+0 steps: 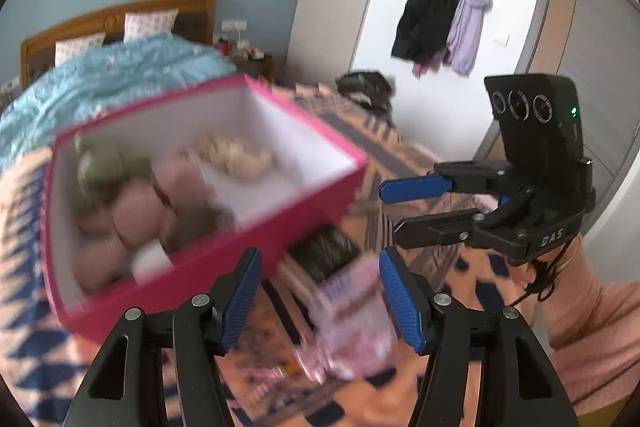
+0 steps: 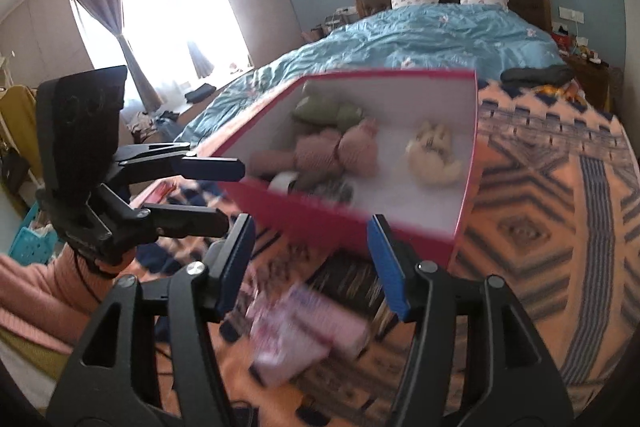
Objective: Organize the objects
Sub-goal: 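Move the right gripper to the pink drawstring pouch and grasp it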
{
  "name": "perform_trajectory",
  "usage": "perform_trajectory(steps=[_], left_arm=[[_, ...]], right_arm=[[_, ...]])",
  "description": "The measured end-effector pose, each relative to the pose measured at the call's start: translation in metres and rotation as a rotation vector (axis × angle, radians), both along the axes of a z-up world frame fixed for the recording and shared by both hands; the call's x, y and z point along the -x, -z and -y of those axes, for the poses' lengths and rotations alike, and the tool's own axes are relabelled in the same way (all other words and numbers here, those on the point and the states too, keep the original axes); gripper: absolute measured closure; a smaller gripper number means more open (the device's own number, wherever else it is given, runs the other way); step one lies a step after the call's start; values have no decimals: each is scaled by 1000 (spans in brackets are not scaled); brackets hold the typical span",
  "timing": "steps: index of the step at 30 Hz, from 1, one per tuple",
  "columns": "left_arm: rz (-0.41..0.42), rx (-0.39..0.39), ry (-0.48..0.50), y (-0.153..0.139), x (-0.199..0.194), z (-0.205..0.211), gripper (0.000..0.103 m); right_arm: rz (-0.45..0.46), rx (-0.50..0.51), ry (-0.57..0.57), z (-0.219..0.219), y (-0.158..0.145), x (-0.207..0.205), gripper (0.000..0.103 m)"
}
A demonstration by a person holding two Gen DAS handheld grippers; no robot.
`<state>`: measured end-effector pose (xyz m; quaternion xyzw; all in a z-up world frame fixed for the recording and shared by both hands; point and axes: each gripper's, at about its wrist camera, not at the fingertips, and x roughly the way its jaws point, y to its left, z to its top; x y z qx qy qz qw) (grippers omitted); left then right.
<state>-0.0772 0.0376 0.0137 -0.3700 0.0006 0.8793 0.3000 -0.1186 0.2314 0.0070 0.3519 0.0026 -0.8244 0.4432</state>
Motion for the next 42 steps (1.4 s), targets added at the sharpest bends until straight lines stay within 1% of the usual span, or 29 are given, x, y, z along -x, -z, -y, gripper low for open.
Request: perform_trajectory(steps=[3,5,6,8,10,17,19,21,22,26,29,32,35,37,40,41,42], left_arm=[[65,14,-3,24,-8,-3,41],[115,-9,-2,39,-15,-2,41],[132,-8,-6,45,-17,-2,41],[151,-10,-19,52,-20,0,41],[186,-33,-26,61,-23,2,41],[244,-42,-37,79,-36,3,41],[254,-51,-34,82,-40,3,41],[265,-62,-30,86,-42,2,41],[273,-66,-29,88,-42,1,41],[294,-85,-28,94,-46,2,41],[305,-101,-27,97,-48,4,41],[310,-115,-31,98,-49,5,41],[302,-104,-34,97,-50,8,41],[299,-100,-28,97,-51,8,41],[296,-93,-22,97,-53,8,41],[298,-93,-18,97,-53,9,41],[297,-90,-16,97,-53,9,41]], right_arm=[[41,-29,-10,-1,20,-15,43],[82,-38,-15,-1,34,-21,43],[101,-40,-20,-3,41,-24,43],[140,-40,-18,-4,54,-28,43],[178,-39,-18,-5,66,-30,43],[265,-47,30,2,92,-17,43],[277,-43,33,4,95,-15,48],[281,-41,33,7,96,-14,62],[286,-42,25,9,98,-13,65],[296,-43,10,12,97,-18,68],[328,-15,-16,12,96,-23,73],[340,-8,-44,14,94,-32,74],[370,-7,-84,17,95,-39,74],[350,-53,-107,21,93,-41,74],[301,-75,-95,16,84,-42,73],[276,-92,-82,15,81,-41,71],[251,-107,-71,14,78,-39,67]])
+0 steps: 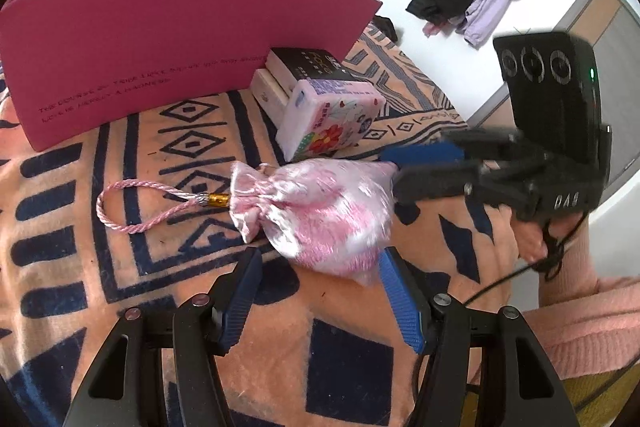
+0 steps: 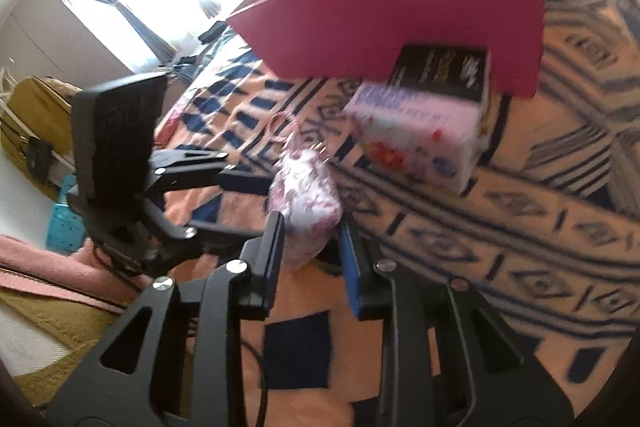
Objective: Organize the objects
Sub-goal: 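Move the right gripper to the pink drawstring pouch and grasp it, then lift the pouch with the right gripper and release it into the box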
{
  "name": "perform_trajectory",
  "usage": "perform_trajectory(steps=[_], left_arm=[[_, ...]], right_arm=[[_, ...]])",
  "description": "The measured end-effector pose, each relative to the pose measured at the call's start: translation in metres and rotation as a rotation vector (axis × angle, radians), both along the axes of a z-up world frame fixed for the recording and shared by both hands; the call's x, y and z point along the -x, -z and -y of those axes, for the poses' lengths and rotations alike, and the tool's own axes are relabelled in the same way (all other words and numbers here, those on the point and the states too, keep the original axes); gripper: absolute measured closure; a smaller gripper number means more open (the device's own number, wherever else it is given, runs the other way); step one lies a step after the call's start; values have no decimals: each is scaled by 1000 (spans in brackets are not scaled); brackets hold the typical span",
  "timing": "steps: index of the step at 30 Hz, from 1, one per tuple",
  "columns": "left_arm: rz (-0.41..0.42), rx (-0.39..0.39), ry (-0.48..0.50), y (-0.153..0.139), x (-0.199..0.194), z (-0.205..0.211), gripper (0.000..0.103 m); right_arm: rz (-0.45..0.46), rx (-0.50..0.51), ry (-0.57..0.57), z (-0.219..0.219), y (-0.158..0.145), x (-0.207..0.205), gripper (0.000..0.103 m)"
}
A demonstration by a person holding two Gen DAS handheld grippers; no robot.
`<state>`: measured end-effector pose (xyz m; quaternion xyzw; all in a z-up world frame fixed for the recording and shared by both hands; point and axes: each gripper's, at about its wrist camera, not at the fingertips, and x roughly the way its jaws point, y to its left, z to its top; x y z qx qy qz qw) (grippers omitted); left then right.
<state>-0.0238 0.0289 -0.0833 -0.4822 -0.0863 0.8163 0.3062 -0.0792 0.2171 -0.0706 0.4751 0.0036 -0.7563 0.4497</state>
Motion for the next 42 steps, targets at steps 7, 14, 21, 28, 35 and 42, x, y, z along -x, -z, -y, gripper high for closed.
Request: perform_trajectory(steps=[7,14,21,28,35,42], left_arm=[[5,-8,5,1,-1,-2,41],[13,-40,3,2,0,0,41],[14,-69,-3,2,1,1,42],[-50,-86,-10,-20,-5,4,46],[-164,-64,6,-61,-3,5,46],[-283,-16,14,-100,14,-4,46]], right_arm=[[-27,-35,-93,29,1,18,60],[-24,-104,-156,57,14,26,60],[-83,-167,-200,68,19,14,80],[-119,-94,-166,57,4,2,86],[-173,28,-90,33,-29,-2,86],[-248,103,-22,26,-62,8,86]])
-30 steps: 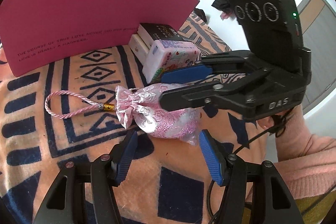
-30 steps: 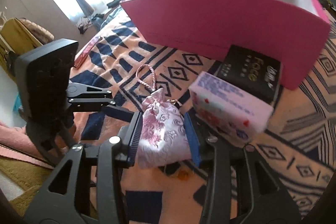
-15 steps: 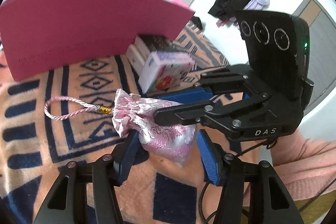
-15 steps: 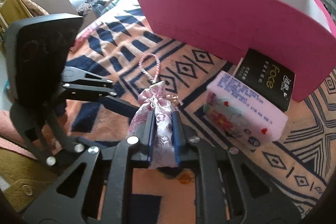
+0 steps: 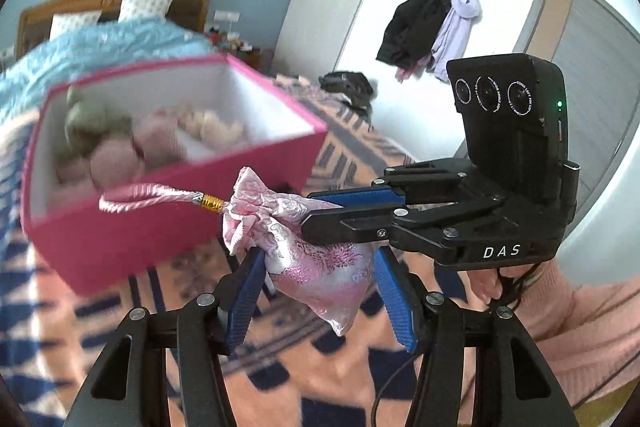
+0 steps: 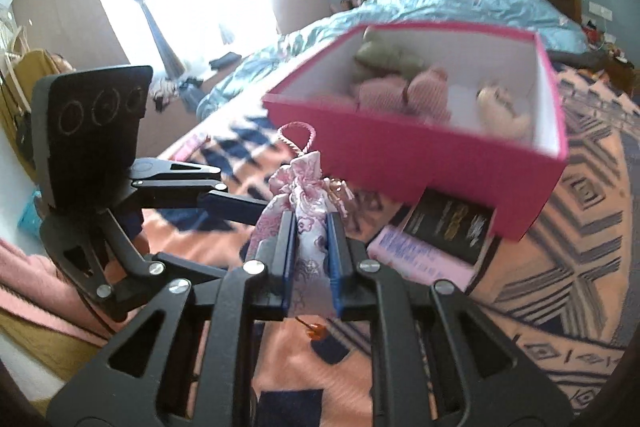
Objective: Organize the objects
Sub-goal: 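Lift the pouch with the right gripper and release it into the box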
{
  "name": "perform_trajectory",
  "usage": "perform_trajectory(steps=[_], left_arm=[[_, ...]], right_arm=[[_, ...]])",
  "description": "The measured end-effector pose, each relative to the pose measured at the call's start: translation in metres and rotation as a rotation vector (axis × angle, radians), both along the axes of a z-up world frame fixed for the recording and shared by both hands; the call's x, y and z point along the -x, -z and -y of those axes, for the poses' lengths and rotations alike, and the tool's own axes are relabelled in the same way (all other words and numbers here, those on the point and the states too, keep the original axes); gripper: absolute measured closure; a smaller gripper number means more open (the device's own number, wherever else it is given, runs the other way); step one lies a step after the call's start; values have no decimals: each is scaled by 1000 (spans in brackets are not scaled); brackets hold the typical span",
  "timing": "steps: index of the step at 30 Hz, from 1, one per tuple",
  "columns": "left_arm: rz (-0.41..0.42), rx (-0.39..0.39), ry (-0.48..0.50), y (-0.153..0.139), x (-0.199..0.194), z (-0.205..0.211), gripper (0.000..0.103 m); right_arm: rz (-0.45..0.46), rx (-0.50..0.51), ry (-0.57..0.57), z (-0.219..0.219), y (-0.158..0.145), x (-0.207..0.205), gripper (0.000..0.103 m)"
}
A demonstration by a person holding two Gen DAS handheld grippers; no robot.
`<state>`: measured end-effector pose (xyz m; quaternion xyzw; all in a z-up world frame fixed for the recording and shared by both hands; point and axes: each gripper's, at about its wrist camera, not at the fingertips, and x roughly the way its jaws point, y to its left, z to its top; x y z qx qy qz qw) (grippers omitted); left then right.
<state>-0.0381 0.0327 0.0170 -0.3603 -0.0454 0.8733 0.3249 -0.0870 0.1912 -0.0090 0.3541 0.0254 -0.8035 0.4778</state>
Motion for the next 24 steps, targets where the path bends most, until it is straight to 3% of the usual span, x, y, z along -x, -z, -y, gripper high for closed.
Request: perform_trajectory(steps=[13,24], left_arm=[[-112,37,-29,-53,56,-3,46],[-97,65,-62,-56,117,2,46]], right_arm=[[-108,95,63,-2,-60,45,86],[-151,75,120,11,-71,97,86]])
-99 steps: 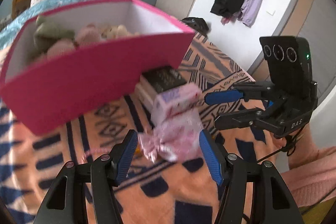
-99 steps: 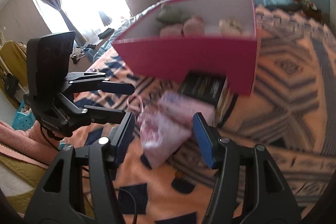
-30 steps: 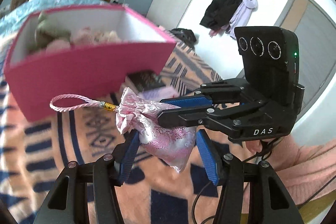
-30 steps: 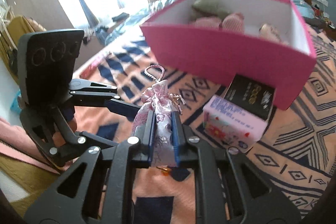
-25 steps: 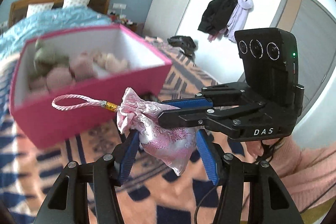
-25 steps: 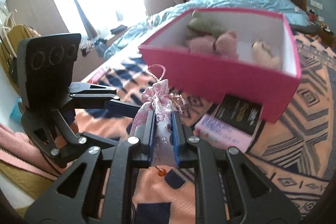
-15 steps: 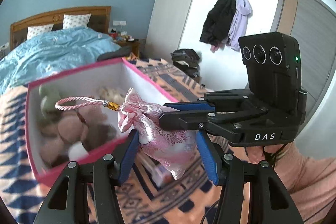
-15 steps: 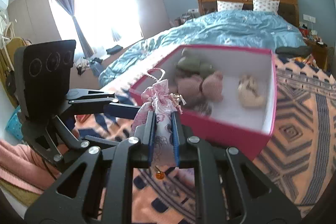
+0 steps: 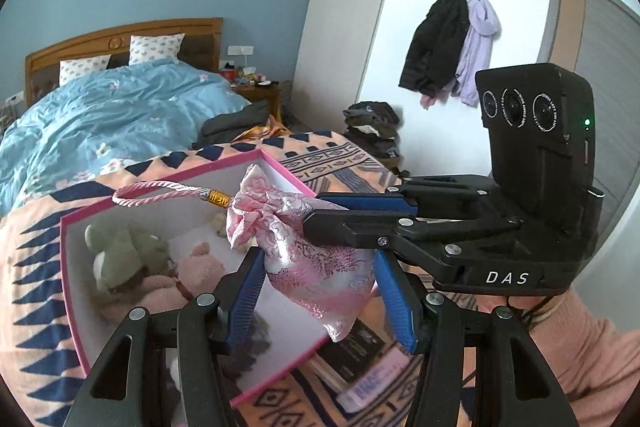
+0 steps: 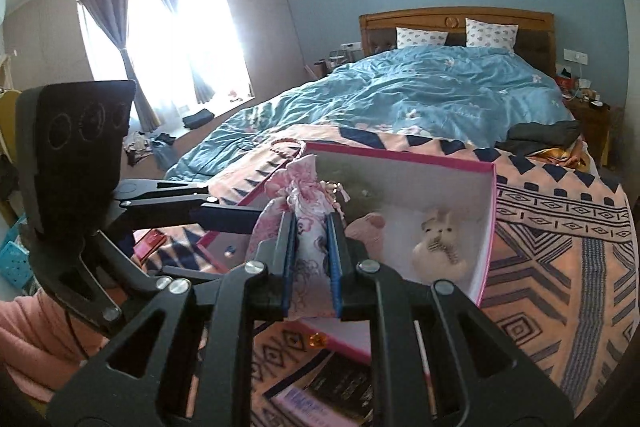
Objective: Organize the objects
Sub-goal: 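Lift the pouch with the right gripper and release it into the box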
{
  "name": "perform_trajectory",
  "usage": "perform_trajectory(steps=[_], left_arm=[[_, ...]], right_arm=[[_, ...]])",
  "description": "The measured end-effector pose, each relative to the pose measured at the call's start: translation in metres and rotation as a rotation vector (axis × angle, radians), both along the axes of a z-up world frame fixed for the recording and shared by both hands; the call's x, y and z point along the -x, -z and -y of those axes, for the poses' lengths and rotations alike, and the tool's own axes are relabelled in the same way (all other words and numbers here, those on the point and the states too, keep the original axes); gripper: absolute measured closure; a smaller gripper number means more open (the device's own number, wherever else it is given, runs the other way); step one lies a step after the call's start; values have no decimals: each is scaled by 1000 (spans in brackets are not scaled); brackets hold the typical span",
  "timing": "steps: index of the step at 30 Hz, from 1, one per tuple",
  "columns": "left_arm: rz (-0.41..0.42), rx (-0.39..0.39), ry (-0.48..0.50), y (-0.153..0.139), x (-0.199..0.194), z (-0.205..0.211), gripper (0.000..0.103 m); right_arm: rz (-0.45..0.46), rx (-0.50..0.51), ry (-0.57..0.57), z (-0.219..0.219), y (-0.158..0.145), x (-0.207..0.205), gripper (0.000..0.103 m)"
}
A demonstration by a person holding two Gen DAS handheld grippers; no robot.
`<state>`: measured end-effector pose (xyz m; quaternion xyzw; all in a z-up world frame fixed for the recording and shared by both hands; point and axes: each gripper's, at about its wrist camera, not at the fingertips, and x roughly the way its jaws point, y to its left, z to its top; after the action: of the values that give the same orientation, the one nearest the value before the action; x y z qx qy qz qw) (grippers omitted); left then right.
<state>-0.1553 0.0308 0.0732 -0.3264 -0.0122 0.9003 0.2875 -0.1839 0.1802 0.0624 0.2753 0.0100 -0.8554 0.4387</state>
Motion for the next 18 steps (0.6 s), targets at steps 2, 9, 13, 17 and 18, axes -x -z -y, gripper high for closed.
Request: perform_trajectory(steps=[2,9,13,17,18], left_arm=[[16,-2,-5,1,10,1,46],[58,15,-24,13,41,0,46],[102,21,-34,23,60,0,46],[136,44,-54,32,74,-2,46],[147,49,-61,36,78,-2,46]], right_arm=[[5,-5,10,1,3,9,86],[44,-8,42,3,10,37,86],[74,-26,68,6,16,55,86],[101,-48,90,12,24,72,86],[105,-58,92,15,25,75,86]])
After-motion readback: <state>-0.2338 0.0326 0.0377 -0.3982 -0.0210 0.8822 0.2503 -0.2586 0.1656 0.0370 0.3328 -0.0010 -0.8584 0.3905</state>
